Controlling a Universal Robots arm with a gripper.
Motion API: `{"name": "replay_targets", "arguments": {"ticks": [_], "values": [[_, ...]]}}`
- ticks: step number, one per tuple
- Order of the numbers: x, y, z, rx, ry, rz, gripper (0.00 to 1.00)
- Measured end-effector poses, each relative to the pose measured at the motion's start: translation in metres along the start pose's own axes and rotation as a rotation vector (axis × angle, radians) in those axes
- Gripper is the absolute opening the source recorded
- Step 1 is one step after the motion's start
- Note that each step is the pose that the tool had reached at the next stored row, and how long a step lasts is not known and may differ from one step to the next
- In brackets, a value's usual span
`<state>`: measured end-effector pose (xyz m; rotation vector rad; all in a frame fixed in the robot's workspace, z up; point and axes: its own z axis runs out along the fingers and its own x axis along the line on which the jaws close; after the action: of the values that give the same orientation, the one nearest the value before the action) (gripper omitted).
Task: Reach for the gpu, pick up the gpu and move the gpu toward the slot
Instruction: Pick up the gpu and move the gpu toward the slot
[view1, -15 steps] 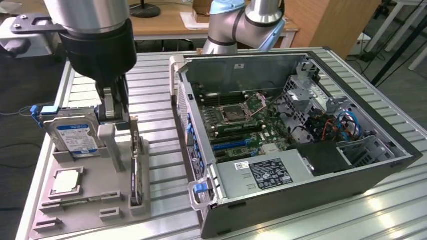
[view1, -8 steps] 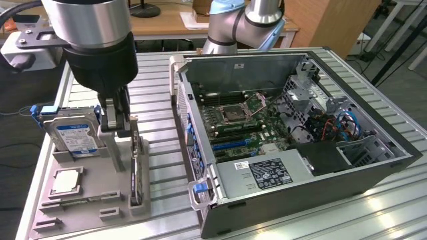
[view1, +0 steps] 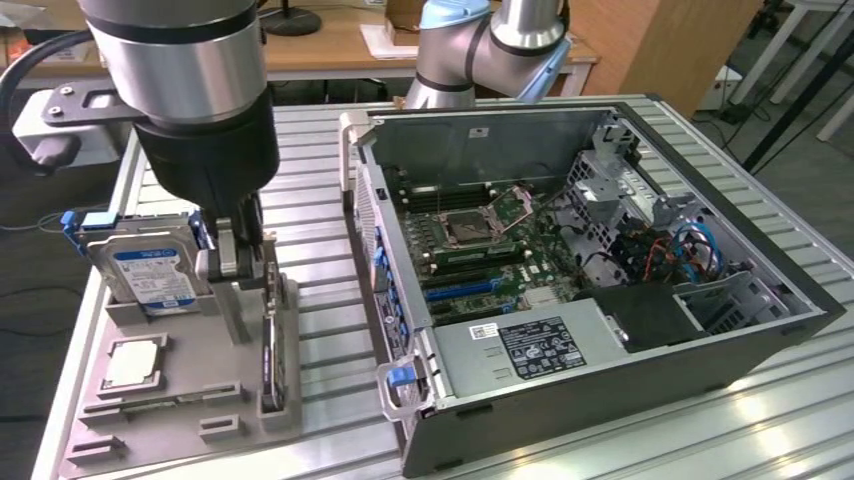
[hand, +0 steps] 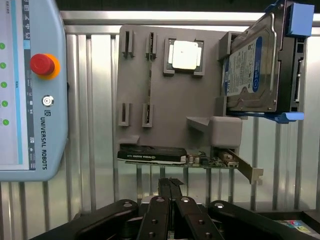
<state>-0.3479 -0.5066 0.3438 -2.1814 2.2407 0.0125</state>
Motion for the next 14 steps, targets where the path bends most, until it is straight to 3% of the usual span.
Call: {"name": "replay_targets", "arguments": {"ticks": [14], "values": [[0.008,-0.0001,0.018,0.0,-0.0001,0.0,0.11]]}}
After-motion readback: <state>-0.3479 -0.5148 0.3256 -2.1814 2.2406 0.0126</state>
